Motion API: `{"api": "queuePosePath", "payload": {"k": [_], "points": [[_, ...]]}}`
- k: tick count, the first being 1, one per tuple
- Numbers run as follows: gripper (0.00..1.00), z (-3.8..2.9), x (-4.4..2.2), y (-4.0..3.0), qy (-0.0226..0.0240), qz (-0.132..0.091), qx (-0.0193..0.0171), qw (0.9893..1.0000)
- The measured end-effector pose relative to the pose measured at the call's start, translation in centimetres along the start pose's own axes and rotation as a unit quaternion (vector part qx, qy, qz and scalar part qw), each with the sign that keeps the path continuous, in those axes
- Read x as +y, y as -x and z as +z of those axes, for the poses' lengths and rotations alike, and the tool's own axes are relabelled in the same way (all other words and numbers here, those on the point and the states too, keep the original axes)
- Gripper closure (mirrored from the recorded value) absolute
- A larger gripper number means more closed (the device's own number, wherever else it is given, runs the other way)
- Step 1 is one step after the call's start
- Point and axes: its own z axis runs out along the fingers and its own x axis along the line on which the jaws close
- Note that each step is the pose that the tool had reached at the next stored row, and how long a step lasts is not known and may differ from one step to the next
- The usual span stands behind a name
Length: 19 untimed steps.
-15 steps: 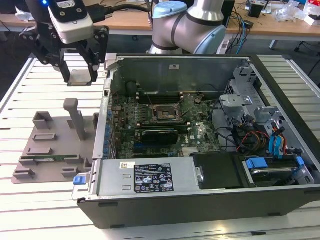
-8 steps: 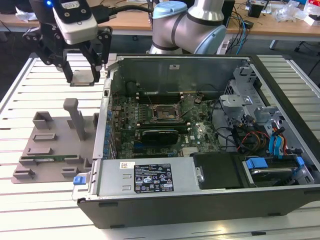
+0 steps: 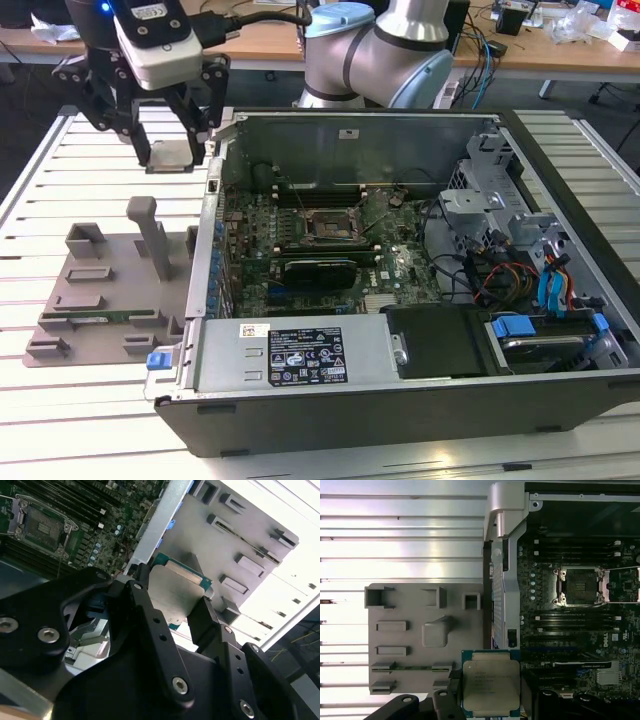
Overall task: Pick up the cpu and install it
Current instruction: 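Pick up the cpu and move it towards the insertion slot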
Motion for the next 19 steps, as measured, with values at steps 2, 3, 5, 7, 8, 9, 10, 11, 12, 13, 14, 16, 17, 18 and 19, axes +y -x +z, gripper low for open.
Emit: {"api": "queuePosePath", "payload": {"k": [2, 3, 5, 7, 8, 9, 10, 11, 12, 13, 14, 16, 17, 18, 19], "points": [[0.45, 0.02, 0.0, 0.13, 0.0, 0.0, 0.0, 1.0], [0.45, 0.05, 0.0, 0.28, 0.0, 0.0, 0.0, 1.0], [0.45, 0.09, 0.0, 0.45, 0.0, 0.0, 0.0, 1.0], [0.45, 0.12, 0.0, 0.53, 0.0, 0.0, 0.0, 1.0], [0.45, 0.14, 0.0, 0.59, 0.0, 0.0, 0.0, 1.0], [0.45, 0.15, 0.0, 0.65, 0.0, 0.0, 0.0, 1.0], [0.45, 0.17, 0.0, 0.69, 0.0, 0.0, 0.0, 1.0], [0.45, 0.17, 0.0, 0.72, 0.0, 0.0, 0.0, 1.0], [0.45, 0.18, 0.0, 0.75, 0.0, 0.0, 0.0, 1.0], [0.45, 0.19, 0.0, 0.78, 0.0, 0.0, 0.0, 1.0], [0.45, 0.21, 0.0, 0.86, 0.0, 0.0, 0.0, 1.0], [0.45, 0.23, 0.0, 0.95, 0.0, 0.0, 0.0, 1.0], [0.45, 0.24, 0.0, 1.0, 0.0, 0.0, 0.0, 1.0], [0.45, 0.25, 0.0, 1.04, 0.0, 0.0, 0.0, 1.0], [0.45, 0.25, 0.0, 1.09, 0.0, 0.0, 0.0, 1.0]]}}
